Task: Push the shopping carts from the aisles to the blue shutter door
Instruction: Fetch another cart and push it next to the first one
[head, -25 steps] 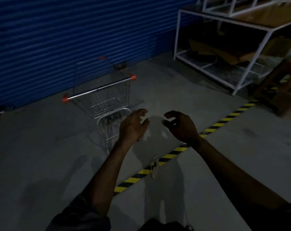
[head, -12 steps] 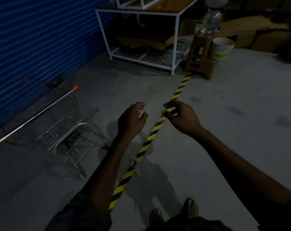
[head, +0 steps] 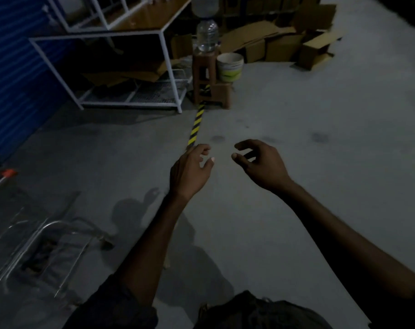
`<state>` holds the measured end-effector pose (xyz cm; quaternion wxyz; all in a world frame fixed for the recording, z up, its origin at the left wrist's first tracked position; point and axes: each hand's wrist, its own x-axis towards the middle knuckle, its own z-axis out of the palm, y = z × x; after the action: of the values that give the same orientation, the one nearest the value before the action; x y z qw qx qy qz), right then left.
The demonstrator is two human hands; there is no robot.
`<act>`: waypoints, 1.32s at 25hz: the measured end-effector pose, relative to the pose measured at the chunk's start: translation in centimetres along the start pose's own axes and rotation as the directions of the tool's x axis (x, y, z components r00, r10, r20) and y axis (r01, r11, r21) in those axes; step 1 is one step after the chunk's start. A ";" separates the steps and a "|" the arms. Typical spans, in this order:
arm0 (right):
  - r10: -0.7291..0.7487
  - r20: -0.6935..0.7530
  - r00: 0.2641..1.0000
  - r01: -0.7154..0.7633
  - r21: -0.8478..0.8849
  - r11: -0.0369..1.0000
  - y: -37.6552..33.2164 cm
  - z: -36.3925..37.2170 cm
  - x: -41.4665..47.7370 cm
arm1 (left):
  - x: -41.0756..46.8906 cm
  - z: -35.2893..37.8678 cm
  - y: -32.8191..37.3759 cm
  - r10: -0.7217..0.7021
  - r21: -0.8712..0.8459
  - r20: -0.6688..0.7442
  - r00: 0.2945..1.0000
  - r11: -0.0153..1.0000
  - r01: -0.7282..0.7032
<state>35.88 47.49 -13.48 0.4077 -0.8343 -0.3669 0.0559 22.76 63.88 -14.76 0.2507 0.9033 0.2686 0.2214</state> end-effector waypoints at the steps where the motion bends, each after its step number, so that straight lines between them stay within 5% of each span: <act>1: 0.019 -0.019 1.000 -0.019 -0.014 1.000 1.2 -1.4 -0.5 | 0.3 1.2 1.6 0.024 -0.016 0.018 1.000 1.000 -0.024; 7: 0.180 -0.193 0.965 -0.189 -0.030 0.981 7.3 -9.2 -4.5 | 1.7 8.2 10.2 0.244 -0.120 0.120 0.962 0.966 -0.230; 13: 0.333 -0.413 0.848 -0.370 -0.010 0.929 9.8 -14.0 -9.2 | 3.5 12.3 16.9 0.452 -0.243 0.242 0.859 0.885 -0.397; 23: 0.535 -0.693 0.484 -0.657 0.116 0.745 10.3 -16.2 -20.3 | 0.6 18.4 25.6 0.764 -0.506 0.380 0.521 0.643 -0.575; 33: 0.555 -0.822 0.129 -0.776 0.265 0.572 11.9 -21.1 -33.6 | -8.7 23.7 37.3 0.923 -0.683 0.328 0.203 0.380 -0.624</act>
<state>26.54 7.13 -15.09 0.3603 -0.8575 0.2927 -0.2218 42.77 23.50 -14.10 0.3566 0.8426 -0.4029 0.0233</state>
